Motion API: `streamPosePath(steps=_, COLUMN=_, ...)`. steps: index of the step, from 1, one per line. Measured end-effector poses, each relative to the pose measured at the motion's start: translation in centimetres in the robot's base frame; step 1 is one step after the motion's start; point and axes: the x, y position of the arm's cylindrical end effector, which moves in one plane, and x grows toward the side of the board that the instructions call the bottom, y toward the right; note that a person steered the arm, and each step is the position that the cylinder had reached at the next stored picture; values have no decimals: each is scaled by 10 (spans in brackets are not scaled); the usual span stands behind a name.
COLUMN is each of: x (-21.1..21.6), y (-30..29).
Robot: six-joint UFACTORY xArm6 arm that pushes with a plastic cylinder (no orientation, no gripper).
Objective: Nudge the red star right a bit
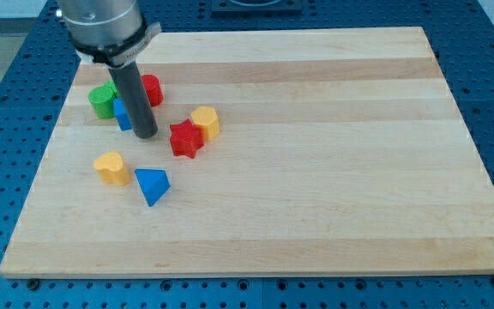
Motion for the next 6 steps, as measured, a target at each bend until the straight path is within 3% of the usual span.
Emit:
streamPosePath(steps=3, x=6, y=34)
streamPosePath(steps=5, x=-75, y=37)
streamPosePath(steps=6, x=-91, y=35)
